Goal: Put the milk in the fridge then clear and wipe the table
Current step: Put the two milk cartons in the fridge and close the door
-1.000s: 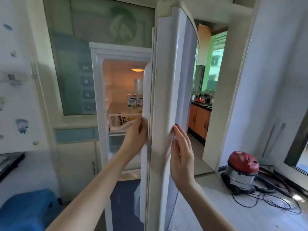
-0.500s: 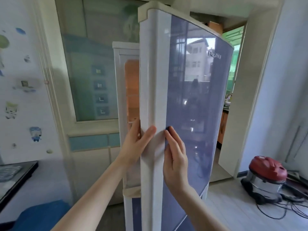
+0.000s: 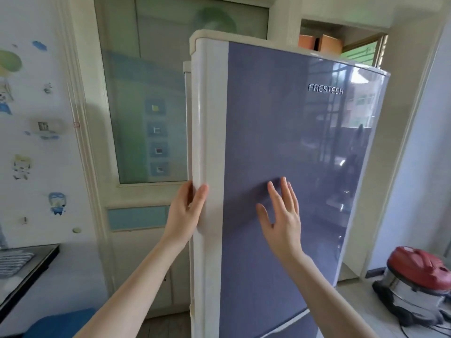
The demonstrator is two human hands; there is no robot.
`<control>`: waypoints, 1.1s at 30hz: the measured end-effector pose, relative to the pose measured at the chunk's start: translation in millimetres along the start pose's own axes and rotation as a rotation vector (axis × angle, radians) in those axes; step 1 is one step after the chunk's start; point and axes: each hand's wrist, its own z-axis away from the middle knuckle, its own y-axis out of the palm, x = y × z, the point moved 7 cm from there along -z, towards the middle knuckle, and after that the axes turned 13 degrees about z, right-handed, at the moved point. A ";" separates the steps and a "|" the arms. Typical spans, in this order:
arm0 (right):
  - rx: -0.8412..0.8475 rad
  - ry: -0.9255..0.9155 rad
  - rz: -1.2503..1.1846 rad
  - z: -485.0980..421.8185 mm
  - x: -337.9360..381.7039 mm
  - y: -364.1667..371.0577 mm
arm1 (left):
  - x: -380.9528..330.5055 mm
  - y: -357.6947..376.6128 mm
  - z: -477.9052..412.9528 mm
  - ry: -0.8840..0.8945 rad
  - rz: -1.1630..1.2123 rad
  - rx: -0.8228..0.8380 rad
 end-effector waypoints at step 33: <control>0.025 -0.220 0.107 -41.4 -16.8 94.9 | 82.6 7.7 -93.0 -0.099 -0.002 -0.036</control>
